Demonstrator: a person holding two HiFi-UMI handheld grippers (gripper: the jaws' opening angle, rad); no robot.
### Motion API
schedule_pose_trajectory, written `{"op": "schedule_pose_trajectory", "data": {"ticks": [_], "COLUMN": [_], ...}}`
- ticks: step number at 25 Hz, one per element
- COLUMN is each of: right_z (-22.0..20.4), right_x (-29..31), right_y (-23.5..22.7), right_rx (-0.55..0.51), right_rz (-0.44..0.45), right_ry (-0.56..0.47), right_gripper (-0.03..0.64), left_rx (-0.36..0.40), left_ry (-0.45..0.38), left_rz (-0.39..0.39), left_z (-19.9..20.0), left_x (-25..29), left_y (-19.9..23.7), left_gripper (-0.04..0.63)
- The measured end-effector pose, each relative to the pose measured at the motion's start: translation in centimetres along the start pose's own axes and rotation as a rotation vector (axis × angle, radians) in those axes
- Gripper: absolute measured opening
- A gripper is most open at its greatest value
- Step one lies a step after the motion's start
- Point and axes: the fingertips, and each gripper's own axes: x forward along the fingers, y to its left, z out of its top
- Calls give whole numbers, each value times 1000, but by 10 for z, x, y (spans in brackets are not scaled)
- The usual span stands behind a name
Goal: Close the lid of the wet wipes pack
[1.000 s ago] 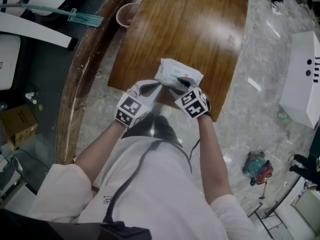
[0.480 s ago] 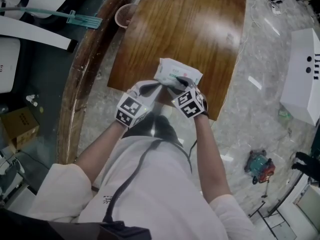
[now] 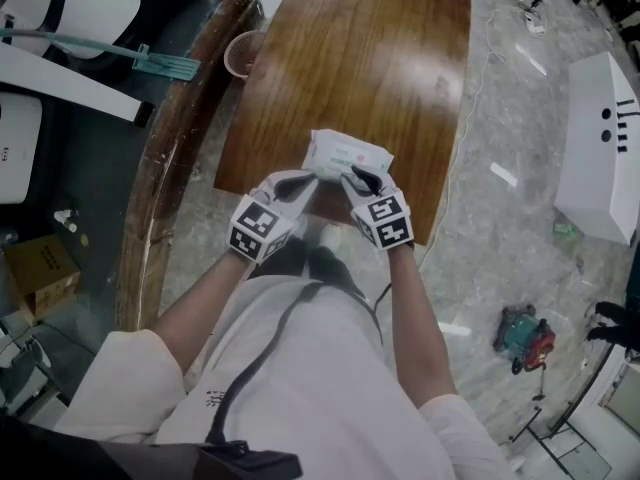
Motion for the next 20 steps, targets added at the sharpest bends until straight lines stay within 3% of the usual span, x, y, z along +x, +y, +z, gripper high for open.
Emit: {"op": "schedule_pose_trajectory", "data": {"ticks": [4,9,13,20], "right_z": [9,20,29,75], "right_x": [-13,-36,-57,-120], "right_y": [1,6,13,10], "right_rx": [33,61,69,99], "right_rz": [-19,-57,-79,-163], "right_ry": [-52,-123,-170,-394], "right_gripper": [102,21,9,9], "left_rx": [7,12,16,51], "left_ry": [-6,-32,-60,-145], "left_rz": [-9,-8,-10,-24], "left_z": [9,22,38,81], "left_x": [-2,-7,-12,-26], "left_y": [-9,-16,-23,-35], "left_gripper": [5,5,5,5]}}
